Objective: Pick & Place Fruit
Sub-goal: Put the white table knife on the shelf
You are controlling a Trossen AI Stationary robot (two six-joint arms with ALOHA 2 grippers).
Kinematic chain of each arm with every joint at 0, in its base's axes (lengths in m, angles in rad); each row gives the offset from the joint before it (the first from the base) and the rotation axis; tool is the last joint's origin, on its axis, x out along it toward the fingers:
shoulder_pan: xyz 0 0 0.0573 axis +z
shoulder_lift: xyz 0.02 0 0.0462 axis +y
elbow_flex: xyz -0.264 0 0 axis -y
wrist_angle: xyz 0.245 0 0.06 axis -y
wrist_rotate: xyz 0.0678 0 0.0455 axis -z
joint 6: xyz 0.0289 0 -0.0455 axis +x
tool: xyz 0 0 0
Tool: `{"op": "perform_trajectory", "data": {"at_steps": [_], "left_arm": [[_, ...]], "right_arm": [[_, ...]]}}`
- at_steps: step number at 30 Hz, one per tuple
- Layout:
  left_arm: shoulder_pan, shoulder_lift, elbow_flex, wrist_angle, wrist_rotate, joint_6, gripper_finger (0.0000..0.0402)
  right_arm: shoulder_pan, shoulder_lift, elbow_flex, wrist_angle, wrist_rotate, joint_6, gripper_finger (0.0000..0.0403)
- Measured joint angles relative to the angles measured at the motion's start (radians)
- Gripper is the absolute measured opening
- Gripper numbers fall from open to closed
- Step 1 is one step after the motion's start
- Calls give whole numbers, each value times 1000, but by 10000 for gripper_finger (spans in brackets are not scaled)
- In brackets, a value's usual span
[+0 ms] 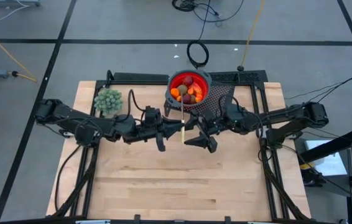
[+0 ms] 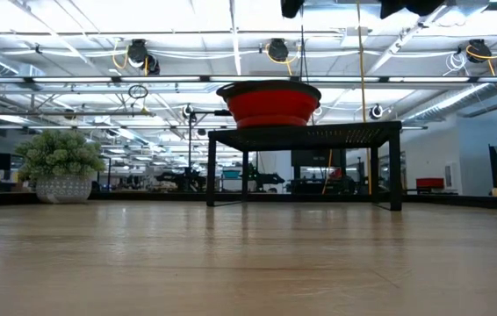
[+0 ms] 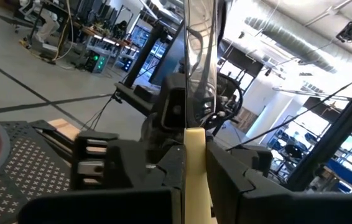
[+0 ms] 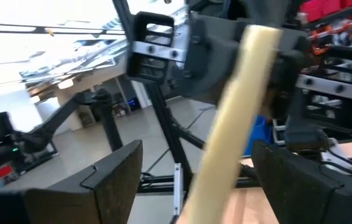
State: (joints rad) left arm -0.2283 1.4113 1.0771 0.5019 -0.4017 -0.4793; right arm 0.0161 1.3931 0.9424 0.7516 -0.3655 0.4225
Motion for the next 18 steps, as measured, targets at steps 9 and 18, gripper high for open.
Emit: {"op": "perform_trajectory", "data": {"at_steps": [9,18], "left_arm": [[0,0,0,-1,1,0,37],[4,20,-1,24,1,4,37]], "right_arm": [[-1,1,-1,0,25,3,288],[-1,1,-1,-1,51,3,234]]}}
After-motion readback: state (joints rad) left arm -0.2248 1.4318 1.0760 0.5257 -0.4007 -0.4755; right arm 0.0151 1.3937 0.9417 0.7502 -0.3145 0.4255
